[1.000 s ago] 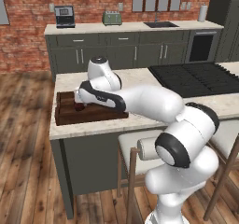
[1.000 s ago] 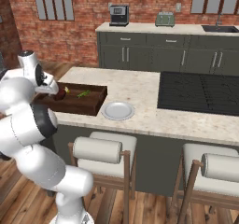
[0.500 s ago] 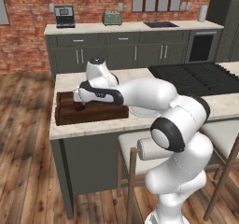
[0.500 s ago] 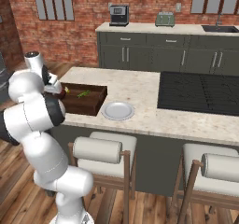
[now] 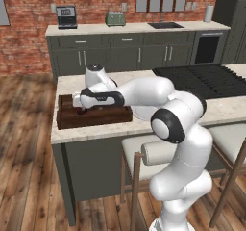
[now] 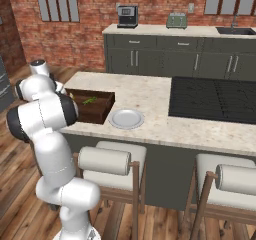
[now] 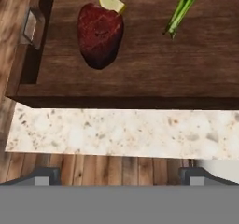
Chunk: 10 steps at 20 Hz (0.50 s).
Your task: Create a steak meal by picking up the steak and asparagus from the tray and placing them on the plate. Leave the lemon wedge on the tray.
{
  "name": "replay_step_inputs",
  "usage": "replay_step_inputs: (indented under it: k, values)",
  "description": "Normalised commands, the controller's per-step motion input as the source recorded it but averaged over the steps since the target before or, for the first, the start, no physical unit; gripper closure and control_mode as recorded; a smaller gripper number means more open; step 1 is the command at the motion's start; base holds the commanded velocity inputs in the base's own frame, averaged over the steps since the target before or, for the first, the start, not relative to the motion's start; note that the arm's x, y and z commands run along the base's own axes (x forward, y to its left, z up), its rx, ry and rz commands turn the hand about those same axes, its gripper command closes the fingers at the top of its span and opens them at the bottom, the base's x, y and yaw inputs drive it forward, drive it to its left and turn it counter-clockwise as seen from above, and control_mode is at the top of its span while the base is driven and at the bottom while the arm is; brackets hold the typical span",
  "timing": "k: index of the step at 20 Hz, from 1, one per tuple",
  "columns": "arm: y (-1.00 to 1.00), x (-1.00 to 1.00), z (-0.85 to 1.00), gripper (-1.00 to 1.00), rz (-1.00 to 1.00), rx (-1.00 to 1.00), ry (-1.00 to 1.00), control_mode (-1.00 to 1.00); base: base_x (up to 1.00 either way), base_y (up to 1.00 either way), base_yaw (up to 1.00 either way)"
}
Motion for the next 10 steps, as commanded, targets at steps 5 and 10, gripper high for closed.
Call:
replay_step_inputs:
  k: [5,10]
  values:
    - [0.07,0.38,-0.17,-1.0,0.0,0.0,0.0,-1.0,0.0,0.0,0.0]
    - [0.11,0.36,-0.17,-1.0,0.0,0.0,0.0,-1.0,0.0,0.0,0.0]
